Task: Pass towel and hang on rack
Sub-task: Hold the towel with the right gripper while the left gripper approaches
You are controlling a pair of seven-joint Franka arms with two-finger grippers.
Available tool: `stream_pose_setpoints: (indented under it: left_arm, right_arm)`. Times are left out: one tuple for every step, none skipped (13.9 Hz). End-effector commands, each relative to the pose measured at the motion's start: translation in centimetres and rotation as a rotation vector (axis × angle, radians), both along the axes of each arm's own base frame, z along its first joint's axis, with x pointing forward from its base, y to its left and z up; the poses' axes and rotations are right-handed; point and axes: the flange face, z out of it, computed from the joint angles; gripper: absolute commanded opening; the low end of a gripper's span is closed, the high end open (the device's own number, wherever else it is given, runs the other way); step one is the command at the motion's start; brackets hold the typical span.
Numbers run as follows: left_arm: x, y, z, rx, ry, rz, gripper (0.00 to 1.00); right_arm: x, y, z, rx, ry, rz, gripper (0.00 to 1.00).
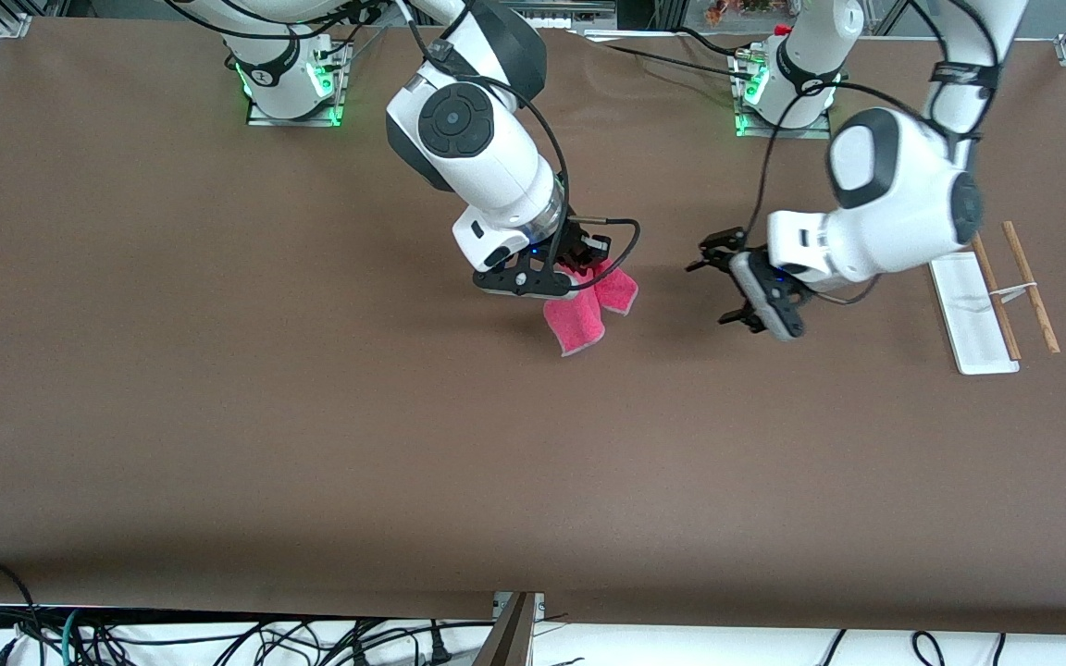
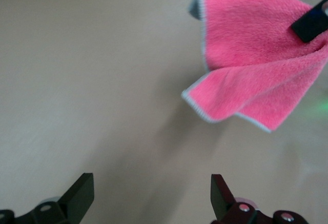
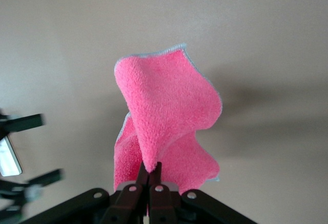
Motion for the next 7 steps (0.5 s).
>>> stream_pose_setpoints:
  left_arm:
    - [-2.0,-3.5,-0.8,-0.021,-0.090,-0.038,1.00]
    - [-2.1,-4.1,-0.7,-0.023,-0.102,-0.044,1.00]
    - [-1.9,-4.2,-0.4,-0.026,-0.111,-0.040,1.00]
    - [-1.9,-4.5,-0.2,-0.035,-0.115,-0.030,1.00]
    - [-2.1,-4.9,-0.1,-0.053,-0.108,-0.020,1.00]
    - [-2.5,-5.7,0.0,-0.058,-0.108,-0.030,1.00]
    - [-2.8,-6.4,0.1,-0.061,-0.109,-0.040,1.00]
  right_arm:
    - [0.2,0.2,0.5,0.017,0.000,-0.012,0.00]
    - [0.2,0.2,0.5,0.017,0.000,-0.012,0.00]
    - [0.2,0.2,0.5,0.017,-0.001,-0.010,0.00]
    - [0.2,0.2,0.3,0.015,0.001,-0.010,0.00]
    - [0.2,0.2,0.3,0.015,0.001,-0.010,0.00]
    - [0.2,0.2,0.3,0.015,0.001,-0.010,0.00]
    - [0.2,0.2,0.4,0.016,0.000,-0.010,0.00]
